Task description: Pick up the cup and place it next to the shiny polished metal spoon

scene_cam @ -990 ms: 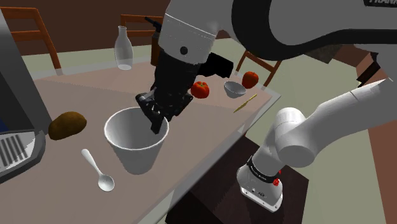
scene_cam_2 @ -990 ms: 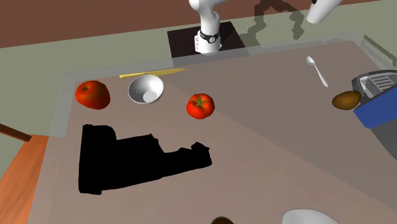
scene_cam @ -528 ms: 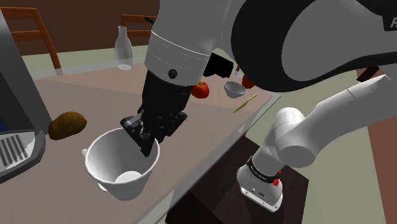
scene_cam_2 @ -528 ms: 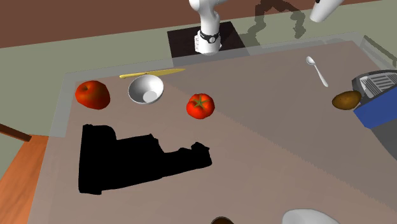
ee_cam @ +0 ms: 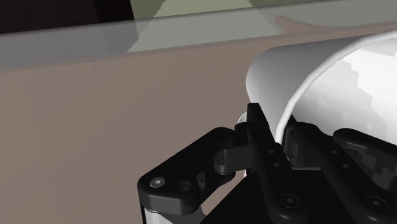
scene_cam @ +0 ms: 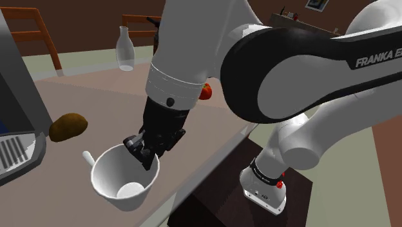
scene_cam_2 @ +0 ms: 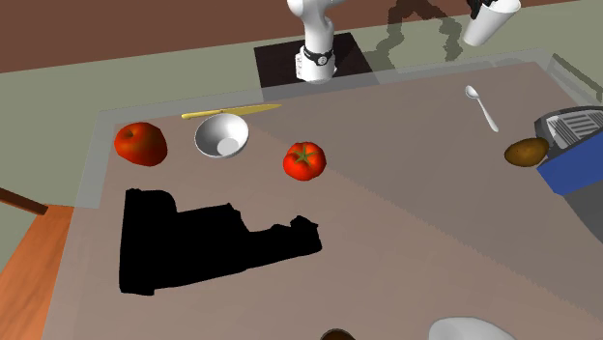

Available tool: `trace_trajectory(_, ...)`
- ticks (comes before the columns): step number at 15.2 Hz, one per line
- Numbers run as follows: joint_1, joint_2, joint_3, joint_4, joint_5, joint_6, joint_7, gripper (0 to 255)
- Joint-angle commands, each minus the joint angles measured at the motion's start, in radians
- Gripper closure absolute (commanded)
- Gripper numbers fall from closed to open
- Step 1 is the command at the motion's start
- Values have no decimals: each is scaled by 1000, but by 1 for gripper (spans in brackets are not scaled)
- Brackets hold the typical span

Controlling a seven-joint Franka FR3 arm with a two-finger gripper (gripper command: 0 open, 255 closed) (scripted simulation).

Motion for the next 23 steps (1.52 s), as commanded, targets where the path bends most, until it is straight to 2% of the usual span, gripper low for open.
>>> trace_trajectory(1,1,6,6,-22,5,28,-4,255)
trace_trajectory(23,-8,171,100,-200,17,365,-20,255)
